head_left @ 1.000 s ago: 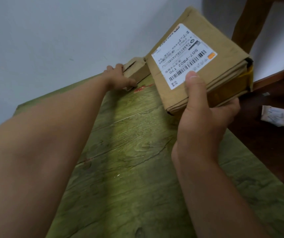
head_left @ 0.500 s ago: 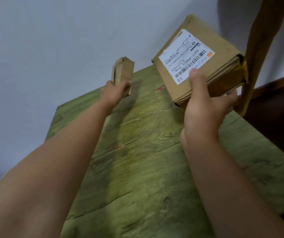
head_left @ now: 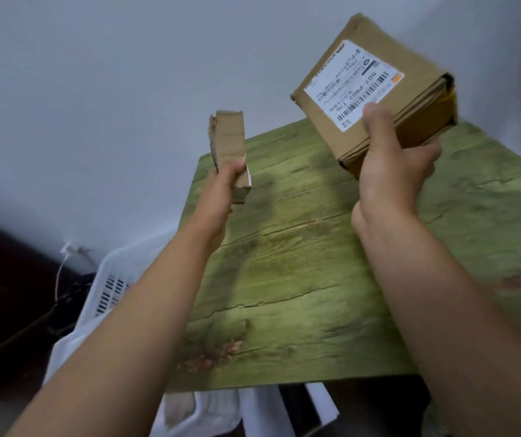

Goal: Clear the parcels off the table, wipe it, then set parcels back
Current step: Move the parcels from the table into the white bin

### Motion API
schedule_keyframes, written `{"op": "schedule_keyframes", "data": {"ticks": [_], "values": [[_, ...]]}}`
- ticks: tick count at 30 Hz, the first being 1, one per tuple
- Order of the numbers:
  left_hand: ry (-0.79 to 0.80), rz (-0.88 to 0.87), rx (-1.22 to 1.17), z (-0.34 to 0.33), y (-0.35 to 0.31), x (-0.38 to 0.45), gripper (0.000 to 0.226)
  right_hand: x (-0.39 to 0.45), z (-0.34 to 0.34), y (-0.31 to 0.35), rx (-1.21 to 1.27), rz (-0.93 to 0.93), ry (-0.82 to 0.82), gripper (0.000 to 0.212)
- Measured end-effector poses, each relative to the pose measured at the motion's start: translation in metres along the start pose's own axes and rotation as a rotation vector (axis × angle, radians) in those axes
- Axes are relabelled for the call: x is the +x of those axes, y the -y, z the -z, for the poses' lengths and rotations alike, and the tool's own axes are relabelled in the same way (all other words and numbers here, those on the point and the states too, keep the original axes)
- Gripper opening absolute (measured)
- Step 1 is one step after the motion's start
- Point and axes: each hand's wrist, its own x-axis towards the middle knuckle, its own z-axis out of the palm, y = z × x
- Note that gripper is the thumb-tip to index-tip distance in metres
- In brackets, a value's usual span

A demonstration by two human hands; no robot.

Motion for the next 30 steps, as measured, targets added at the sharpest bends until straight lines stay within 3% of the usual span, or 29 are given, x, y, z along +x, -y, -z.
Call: {"op": "schedule_keyframes", "data": {"ticks": [5, 10, 12, 14, 18, 20, 23, 25, 30], "values": [[-0.158, 0.020, 0.118, 0.064, 0.020, -0.024, 0.049, -0.031, -0.027, -0.016, 0.027, -0.084, 0.112, 0.102], [-0.314, 0.099, 0.115, 0.130, 0.032, -0.062, 0.053, -0.072, -0.053, -0.038, 0.013, -0.122, 0.256, 0.097], [-0.353, 0.118, 0.056, 0.154, 0.041, -0.081, 0.056, -0.095, -0.060, -0.049, -0.020, -0.146, 0.340, 0.091], [-0.398, 0.100, -0.035, 0.175, 0.053, -0.097, 0.039, -0.117, -0.064, -0.061, -0.054, -0.172, 0.420, 0.081], [-0.502, 0.097, -0.430, 0.209, 0.084, -0.129, 0.019, -0.157, -0.074, -0.079, -0.140, -0.245, 0.627, 0.079], [-0.581, 0.159, -0.609, 0.219, 0.104, -0.148, 0.021, -0.176, -0.074, -0.091, -0.208, -0.276, 0.749, 0.075], [-0.695, 0.169, -0.832, 0.233, 0.118, -0.164, 0.040, -0.202, -0.070, -0.115, -0.280, -0.298, 0.881, 0.060], [-0.774, 0.120, -0.857, 0.245, 0.119, -0.168, 0.046, -0.221, -0.070, -0.127, -0.319, -0.325, 0.948, 0.056], [-0.890, 0.134, -0.726, 0.271, 0.127, -0.167, 0.021, -0.257, -0.075, -0.147, -0.360, -0.278, 1.045, 0.065]]}}
